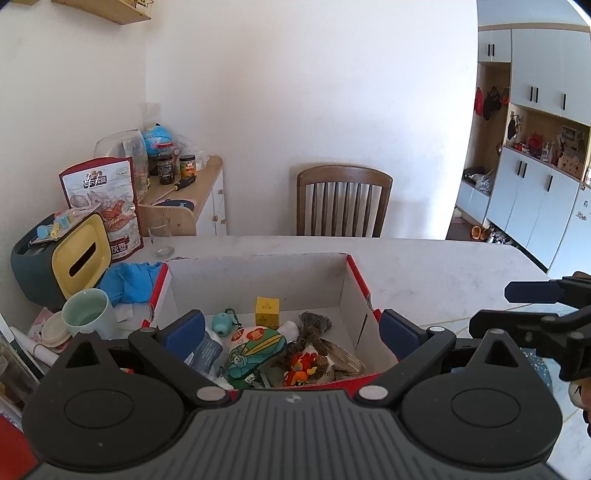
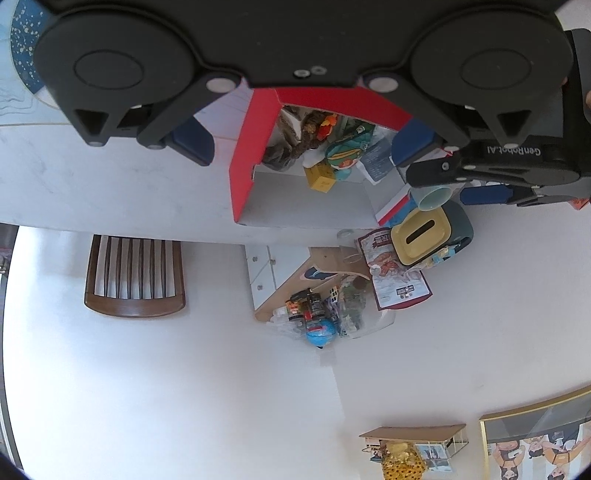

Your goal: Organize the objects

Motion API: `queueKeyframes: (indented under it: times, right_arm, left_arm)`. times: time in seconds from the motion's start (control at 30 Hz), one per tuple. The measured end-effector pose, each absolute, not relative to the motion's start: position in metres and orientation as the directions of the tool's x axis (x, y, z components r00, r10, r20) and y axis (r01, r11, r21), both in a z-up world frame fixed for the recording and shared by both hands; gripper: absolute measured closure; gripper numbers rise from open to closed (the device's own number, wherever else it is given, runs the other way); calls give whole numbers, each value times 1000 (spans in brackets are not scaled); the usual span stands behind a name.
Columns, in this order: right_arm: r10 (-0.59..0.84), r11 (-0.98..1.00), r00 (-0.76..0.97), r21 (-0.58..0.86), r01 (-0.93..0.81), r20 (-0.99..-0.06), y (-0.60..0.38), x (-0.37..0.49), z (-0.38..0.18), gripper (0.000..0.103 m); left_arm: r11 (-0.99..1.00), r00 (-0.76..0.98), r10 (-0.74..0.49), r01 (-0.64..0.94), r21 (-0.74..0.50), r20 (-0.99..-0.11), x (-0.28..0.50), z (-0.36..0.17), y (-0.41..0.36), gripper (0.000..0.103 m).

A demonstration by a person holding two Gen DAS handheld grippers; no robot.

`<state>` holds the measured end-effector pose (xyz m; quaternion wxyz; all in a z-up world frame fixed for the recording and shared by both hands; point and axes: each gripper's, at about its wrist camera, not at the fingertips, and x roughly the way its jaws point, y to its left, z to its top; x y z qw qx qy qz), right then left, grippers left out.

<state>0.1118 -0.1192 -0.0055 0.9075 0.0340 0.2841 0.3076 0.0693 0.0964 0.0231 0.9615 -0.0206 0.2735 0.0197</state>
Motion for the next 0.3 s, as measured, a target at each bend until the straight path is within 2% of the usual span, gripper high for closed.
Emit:
queueKeyframes:
  times: [0.3]
  right_arm:
    - [567,816,657,231,-530,-497,-122,112,-6,1]
  left_arm:
    - [999,849,25,-38,-14,-529,65,21,90,2]
